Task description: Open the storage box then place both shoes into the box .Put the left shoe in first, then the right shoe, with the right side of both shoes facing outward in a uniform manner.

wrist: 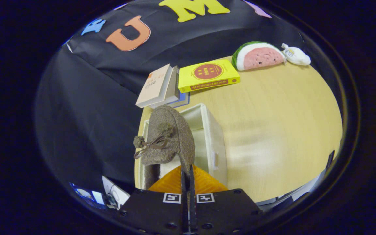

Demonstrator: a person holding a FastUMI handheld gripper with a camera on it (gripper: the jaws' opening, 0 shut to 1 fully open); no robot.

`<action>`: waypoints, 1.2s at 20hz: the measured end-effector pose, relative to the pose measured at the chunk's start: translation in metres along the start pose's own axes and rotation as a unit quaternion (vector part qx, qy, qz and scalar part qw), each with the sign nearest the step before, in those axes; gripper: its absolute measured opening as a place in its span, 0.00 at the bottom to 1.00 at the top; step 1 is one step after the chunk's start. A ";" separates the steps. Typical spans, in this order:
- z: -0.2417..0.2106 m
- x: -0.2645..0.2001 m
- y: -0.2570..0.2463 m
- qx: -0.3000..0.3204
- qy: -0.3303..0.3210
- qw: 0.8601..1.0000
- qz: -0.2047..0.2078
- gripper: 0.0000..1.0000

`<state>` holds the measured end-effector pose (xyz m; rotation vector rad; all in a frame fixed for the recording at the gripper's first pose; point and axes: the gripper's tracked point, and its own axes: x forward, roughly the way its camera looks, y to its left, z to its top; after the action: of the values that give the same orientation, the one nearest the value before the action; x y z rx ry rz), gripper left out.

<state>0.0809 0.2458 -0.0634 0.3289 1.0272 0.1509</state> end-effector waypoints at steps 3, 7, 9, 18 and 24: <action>-0.007 0.024 -0.003 -0.005 -0.020 0.999 -0.032 0.03; -0.014 0.033 -0.009 -0.024 -0.060 0.996 -0.061 0.03; -0.020 0.032 -0.011 -0.037 -0.072 0.994 -0.073 0.02; -0.016 0.023 -0.011 -0.065 -0.125 0.986 -0.090 0.01; -0.004 -0.027 -0.019 -0.107 -0.227 0.964 -0.090 0.31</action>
<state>0.0629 0.2210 -0.0499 0.0636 0.5750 0.0193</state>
